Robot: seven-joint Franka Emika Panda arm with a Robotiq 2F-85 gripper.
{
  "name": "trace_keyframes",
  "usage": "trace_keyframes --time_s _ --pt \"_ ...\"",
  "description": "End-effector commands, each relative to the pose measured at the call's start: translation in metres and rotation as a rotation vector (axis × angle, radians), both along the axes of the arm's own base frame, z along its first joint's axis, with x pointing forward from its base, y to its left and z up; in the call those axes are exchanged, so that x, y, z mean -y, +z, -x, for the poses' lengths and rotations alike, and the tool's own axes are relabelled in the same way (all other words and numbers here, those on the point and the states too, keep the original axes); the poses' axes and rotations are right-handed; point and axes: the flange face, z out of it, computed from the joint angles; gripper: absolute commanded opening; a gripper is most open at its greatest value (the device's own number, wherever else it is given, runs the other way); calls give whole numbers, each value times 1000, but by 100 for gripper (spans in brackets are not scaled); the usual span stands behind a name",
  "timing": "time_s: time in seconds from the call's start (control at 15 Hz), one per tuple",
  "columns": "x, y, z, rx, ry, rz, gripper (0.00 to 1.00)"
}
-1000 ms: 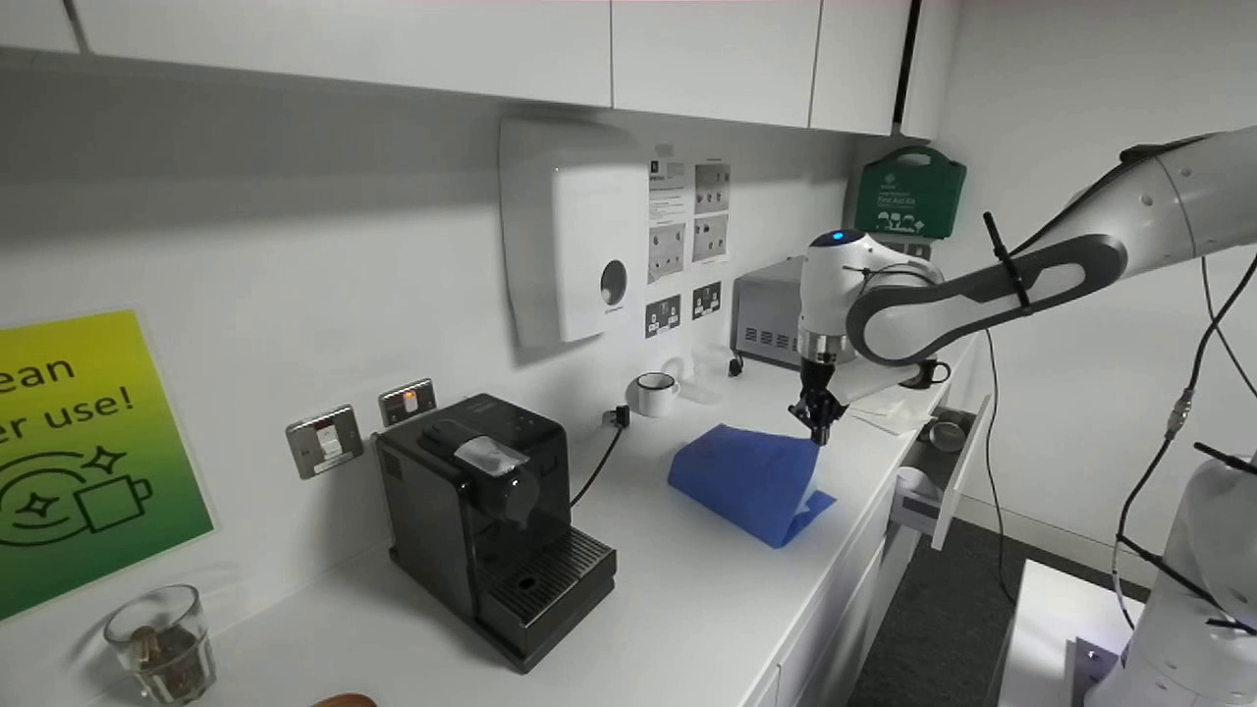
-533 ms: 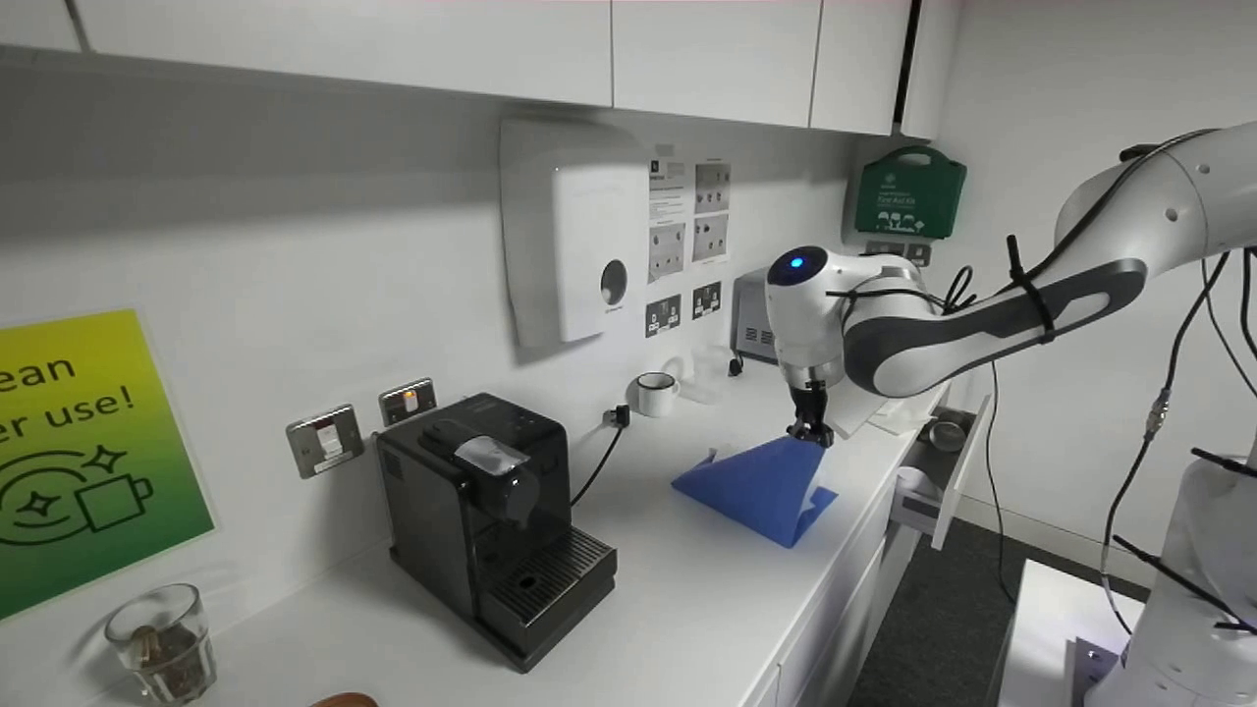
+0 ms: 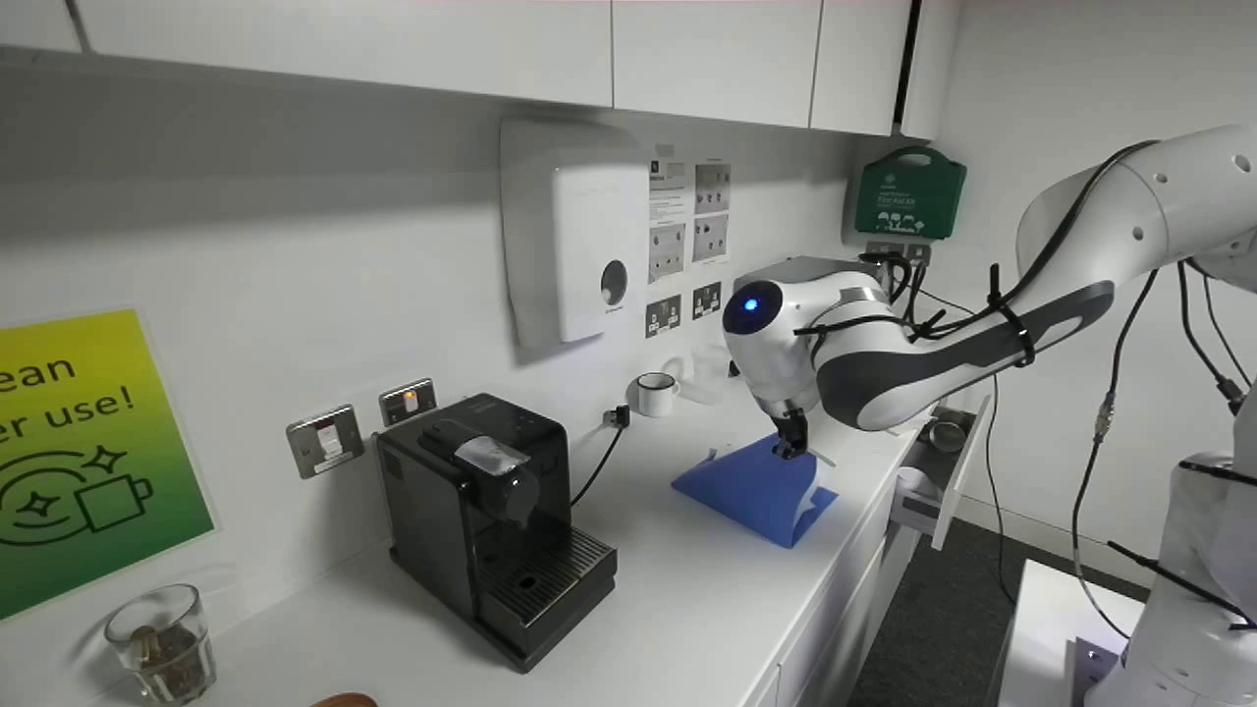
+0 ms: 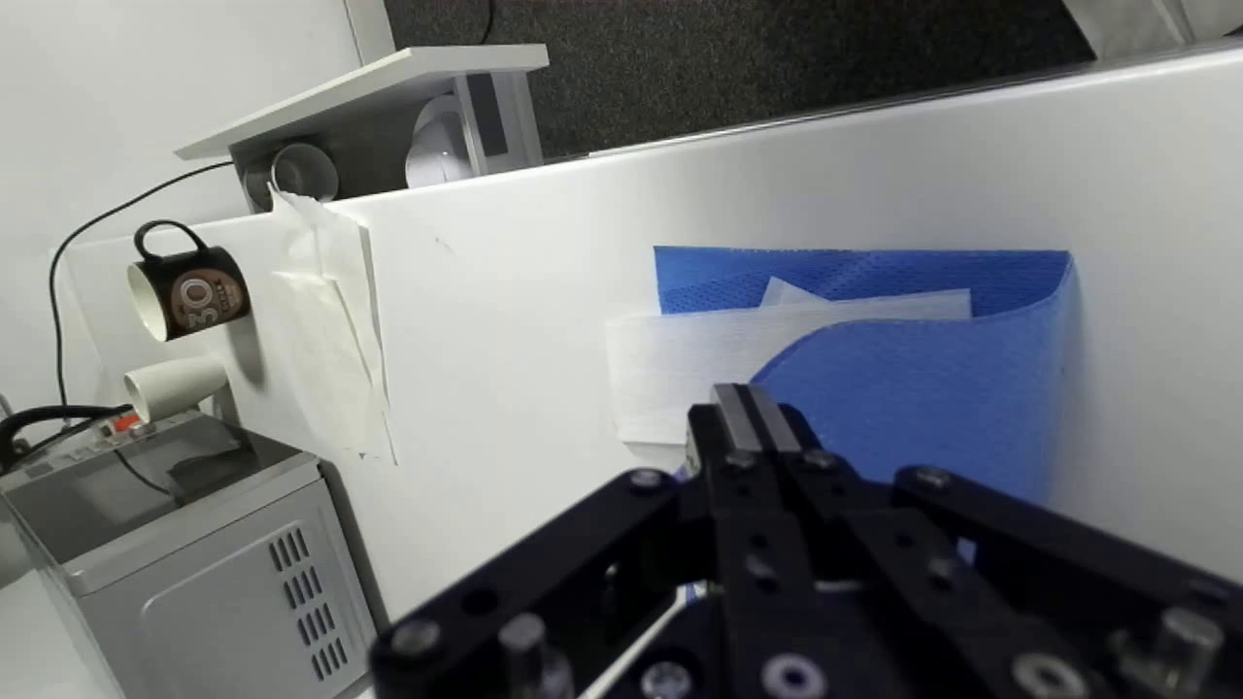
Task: Unfold the blue towel
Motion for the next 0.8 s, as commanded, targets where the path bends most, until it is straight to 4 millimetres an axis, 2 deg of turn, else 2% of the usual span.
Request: trace_keyframes --time_s 0.0,0.4,0.73 --pt "-24 4 -11 -9 19 77 0" --pt "-70 -2 -16 -54 79 157 0" --pt "-107 -8 -10 -108 136 182 0"
